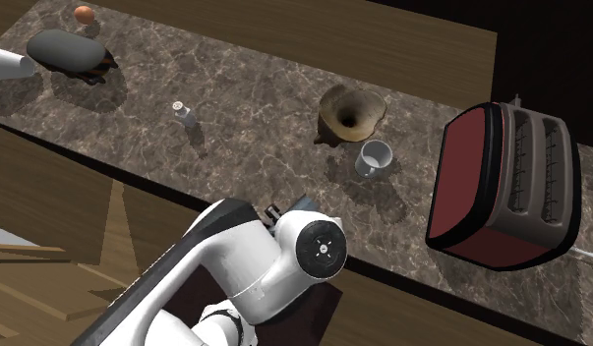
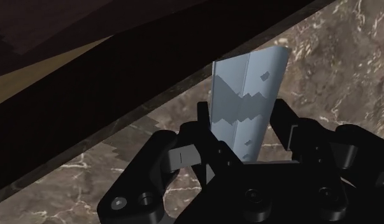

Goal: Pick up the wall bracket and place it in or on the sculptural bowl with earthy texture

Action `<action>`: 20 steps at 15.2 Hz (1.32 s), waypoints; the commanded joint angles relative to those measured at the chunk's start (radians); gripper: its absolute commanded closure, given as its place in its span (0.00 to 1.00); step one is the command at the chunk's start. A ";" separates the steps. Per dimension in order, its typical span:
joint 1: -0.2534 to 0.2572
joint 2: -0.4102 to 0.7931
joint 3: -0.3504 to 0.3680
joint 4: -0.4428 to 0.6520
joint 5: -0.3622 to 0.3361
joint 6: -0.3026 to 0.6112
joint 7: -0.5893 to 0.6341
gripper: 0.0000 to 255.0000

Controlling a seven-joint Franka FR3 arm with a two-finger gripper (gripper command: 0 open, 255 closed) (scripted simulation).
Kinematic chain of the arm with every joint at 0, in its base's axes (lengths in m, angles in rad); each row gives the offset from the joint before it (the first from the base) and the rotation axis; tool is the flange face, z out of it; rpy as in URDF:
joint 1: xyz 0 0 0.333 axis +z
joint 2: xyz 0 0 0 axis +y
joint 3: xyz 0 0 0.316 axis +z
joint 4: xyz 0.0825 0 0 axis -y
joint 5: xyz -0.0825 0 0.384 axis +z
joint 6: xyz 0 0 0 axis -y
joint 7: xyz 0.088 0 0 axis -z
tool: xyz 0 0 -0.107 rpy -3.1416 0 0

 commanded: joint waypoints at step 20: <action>-0.028 -0.140 0.019 0.208 -0.048 -0.341 0.095 1.00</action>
